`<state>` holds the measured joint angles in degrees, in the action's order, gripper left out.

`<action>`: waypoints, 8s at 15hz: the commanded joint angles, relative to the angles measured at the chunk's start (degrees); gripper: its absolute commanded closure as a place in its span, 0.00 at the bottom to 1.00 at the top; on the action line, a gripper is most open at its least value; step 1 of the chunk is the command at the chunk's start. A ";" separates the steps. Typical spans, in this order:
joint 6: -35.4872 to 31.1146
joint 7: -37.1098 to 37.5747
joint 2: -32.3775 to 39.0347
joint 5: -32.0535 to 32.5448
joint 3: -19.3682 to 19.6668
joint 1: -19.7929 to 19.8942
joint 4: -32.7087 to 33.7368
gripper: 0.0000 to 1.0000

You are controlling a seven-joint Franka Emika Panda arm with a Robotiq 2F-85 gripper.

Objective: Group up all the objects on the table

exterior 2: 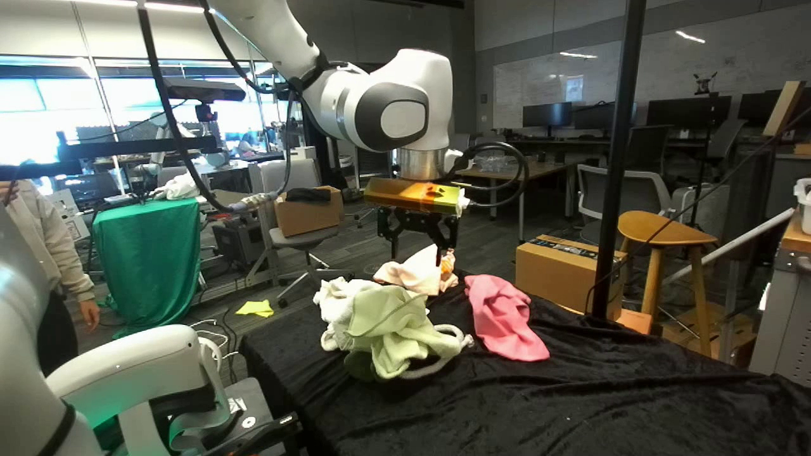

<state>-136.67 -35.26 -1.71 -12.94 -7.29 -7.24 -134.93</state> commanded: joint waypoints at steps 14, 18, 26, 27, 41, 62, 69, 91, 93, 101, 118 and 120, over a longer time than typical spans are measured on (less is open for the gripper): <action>11.29 26.04 28.28 23.96 0.85 -2.48 35.96 0.00; 14.20 27.76 35.65 23.91 1.40 -3.20 44.99 0.00; 15.84 32.82 47.87 26.26 5.69 -5.06 56.55 0.00; 16.50 33.17 48.90 26.54 6.13 -5.23 57.58 0.00; 19.06 30.72 52.76 17.04 2.06 -0.50 62.74 0.00; 21.33 27.00 54.38 11.34 -0.48 1.83 60.93 0.62; 23.77 19.22 46.17 10.77 -2.35 4.51 52.68 0.95; 15.43 1.48 11.37 10.48 -4.93 -0.98 14.04 0.91; 11.53 3.65 13.72 12.55 -5.27 -2.45 13.96 0.91; 8.00 6.82 24.69 13.70 -6.13 -3.45 18.13 0.91; 16.12 10.43 24.24 14.40 -6.34 -3.51 25.98 0.00; 15.44 11.38 24.41 15.23 -6.31 -4.45 27.27 0.00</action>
<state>-122.18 -26.34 23.16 0.04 -13.26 -10.50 -109.83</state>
